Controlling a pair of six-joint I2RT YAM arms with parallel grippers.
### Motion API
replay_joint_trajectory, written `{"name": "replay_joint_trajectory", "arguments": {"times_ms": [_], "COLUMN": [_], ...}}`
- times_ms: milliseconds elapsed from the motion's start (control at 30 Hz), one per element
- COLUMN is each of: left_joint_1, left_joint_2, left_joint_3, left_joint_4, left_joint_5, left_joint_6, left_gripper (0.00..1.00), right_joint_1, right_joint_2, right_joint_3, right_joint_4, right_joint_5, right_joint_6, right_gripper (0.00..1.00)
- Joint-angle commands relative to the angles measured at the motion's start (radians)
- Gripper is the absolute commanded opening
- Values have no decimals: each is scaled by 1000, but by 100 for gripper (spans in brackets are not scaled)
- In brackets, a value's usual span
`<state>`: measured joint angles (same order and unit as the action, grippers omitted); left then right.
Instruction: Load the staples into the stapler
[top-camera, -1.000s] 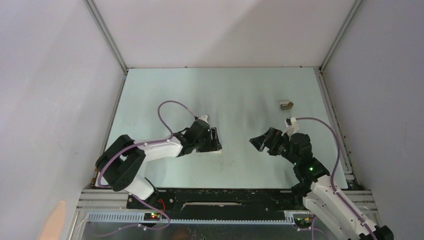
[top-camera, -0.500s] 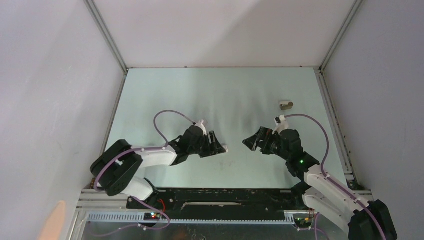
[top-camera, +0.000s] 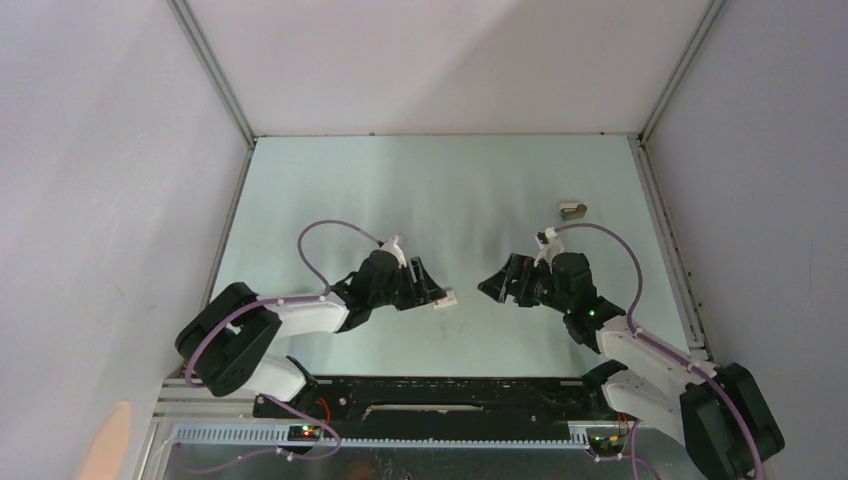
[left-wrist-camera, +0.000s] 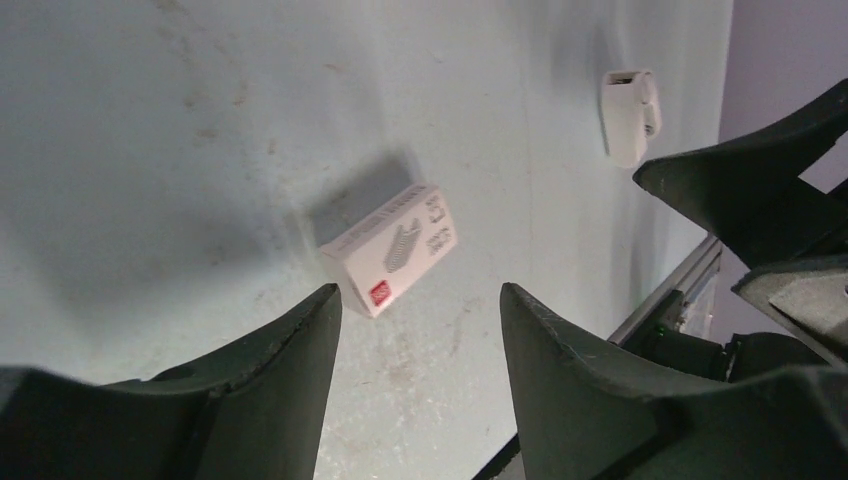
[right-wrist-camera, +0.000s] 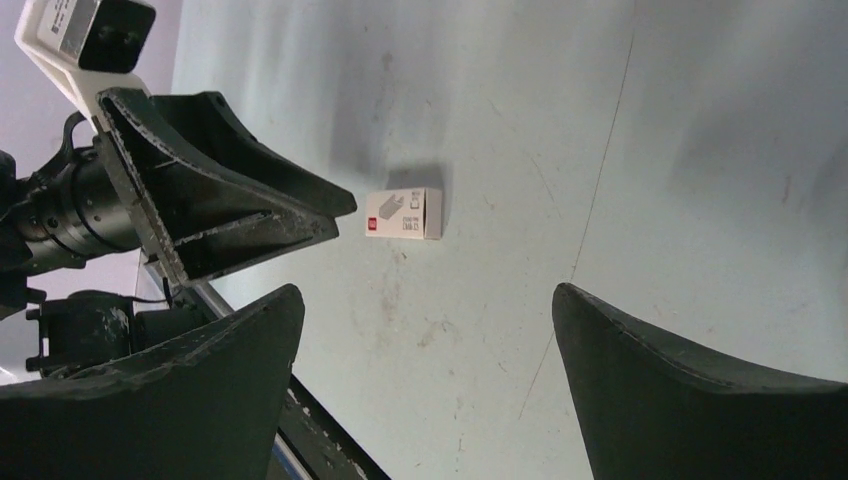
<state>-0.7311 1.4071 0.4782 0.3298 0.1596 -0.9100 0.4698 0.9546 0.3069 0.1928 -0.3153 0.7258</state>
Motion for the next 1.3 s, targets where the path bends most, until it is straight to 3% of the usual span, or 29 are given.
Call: {"name": "replay_joint_trajectory", "arguments": {"times_ms": [0, 233, 467, 733, 933, 1100, 1267], "left_joint_1": [23, 37, 44, 54, 62, 23, -25], "left_joint_2": [50, 97, 109, 98, 16, 2, 64], "left_joint_3": [-32, -58, -69, -77, 30, 181, 307], "left_joint_4": [100, 168, 195, 172, -105, -346, -481], "left_joint_5": [9, 27, 38, 33, -34, -112, -133], "left_joint_6": [-60, -105, -123, -105, 127, 347, 520], "left_gripper": [62, 58, 47, 47, 63, 71, 76], "right_joint_1": [0, 16, 52, 55, 36, -12, -58], "right_joint_2": [88, 270, 436, 587, 637, 667, 695], "right_joint_3": [30, 64, 102, 139, 143, 143, 118], "right_joint_4": [130, 234, 329, 417, 450, 462, 535], "right_joint_5": [-86, -154, -188, -221, -249, -299, -354], "right_joint_6": [-5, 16, 40, 54, 63, 65, 92], "right_gripper": [95, 88, 80, 69, 66, 65, 64]}}
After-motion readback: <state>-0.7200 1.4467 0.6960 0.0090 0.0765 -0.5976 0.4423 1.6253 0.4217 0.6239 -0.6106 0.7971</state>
